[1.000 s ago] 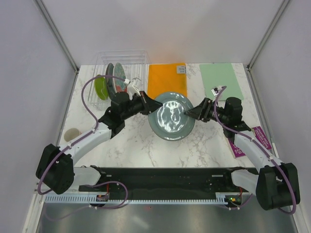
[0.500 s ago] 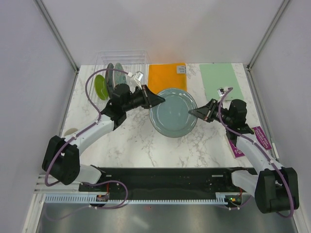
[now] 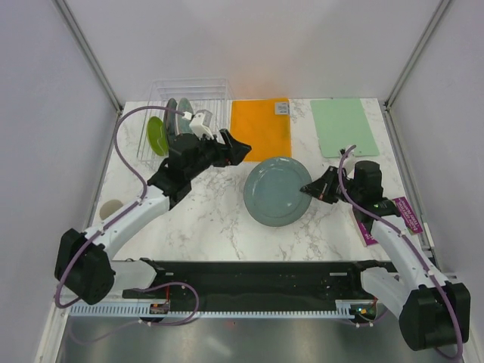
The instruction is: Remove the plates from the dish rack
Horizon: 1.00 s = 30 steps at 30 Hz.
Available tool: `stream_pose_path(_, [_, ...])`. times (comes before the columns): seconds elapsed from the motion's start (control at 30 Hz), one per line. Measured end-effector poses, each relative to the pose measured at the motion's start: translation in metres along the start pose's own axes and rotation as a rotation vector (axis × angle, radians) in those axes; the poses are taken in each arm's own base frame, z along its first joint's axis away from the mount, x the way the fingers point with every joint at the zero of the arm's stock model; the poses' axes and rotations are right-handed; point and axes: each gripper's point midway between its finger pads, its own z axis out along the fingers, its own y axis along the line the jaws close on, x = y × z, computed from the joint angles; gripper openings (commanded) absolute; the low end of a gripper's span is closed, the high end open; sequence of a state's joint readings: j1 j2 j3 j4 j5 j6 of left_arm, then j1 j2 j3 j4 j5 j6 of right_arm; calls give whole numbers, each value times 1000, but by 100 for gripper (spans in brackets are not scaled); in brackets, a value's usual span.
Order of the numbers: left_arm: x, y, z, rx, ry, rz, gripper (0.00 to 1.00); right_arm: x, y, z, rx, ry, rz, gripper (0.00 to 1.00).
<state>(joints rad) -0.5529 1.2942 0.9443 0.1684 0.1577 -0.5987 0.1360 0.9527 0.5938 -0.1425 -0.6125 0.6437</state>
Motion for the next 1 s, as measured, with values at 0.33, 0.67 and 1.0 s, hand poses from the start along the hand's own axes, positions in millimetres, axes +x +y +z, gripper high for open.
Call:
stream_pose_path(0.33, [-36,32,-58,-215,-201,137,92,13,-48,17,140,67,40,0])
stream_pose_path(0.67, [-39,70,-104,-421,-282,200,96,24,-86,55,143,131,120,0])
stream_pose_path(1.0, [-42,81,-130,-491,-319,211,97,44,-122,77,188,209,194,30])
